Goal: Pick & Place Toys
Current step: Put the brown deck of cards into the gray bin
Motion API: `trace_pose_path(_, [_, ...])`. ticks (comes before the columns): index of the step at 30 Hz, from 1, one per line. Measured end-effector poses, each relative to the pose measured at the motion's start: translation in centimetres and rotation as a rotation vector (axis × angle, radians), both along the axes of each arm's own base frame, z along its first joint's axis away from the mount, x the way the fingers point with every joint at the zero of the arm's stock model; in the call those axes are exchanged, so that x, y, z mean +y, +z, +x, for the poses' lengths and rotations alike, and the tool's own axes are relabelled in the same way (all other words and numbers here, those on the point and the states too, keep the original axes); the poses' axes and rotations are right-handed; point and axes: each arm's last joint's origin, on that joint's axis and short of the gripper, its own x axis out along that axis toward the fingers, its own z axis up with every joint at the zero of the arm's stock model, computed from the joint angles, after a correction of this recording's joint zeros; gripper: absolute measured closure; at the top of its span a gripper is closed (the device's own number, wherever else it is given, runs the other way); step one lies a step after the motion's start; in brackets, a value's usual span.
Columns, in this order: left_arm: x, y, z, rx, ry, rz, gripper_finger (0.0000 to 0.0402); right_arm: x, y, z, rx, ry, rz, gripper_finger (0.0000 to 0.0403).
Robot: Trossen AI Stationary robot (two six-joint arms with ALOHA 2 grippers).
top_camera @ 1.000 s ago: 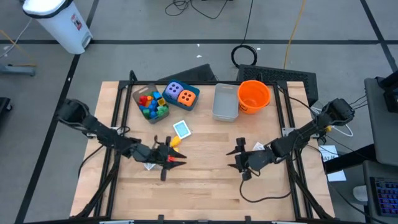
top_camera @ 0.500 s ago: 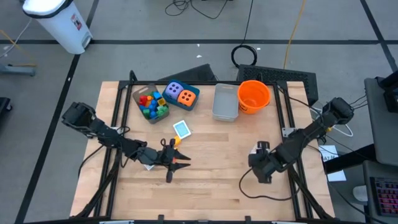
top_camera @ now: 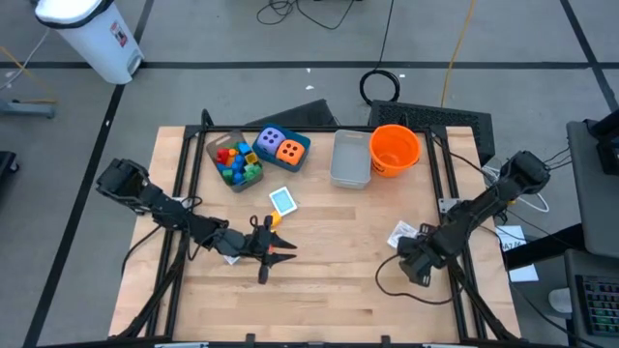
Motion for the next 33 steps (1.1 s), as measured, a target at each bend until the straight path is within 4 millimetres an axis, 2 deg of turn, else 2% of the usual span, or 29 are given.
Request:
trace_pose_path(4, [0.0, 0.0, 0.0, 0.000, 0.000, 0.003, 0.0284, -0.5, -1.1, 0.2, -0.035, 0.039, 0.026, 0.0193])
trace_pose_path(11, [0.5, 0.0, 0.2, 0.000, 0.017, 0.003, 0.0284, -1.4, -1.4, 1.5, -0.113, 0.165, 0.067, 0.0193])
trace_pose_path(16, [0.8, 0.0, 0.3, 0.001, 0.029, 0.003, 0.0284, -2.5, -1.3, 2.9, -0.218, 0.222, 0.012, 0.0193])
trace_pose_path(26, [0.8, -0.1, 0.3, 0.009, 0.027, 0.013, 0.0284, -5.1, -0.3, 7.1, -0.562, 0.395, -0.172, 0.0193])
trace_pose_path(33, [0.8, -0.2, 0.3, 0.020, 0.027, 0.017, 0.0284, -6.9, 0.3, 7.8, -0.598, 0.465, -0.237, 0.0193])
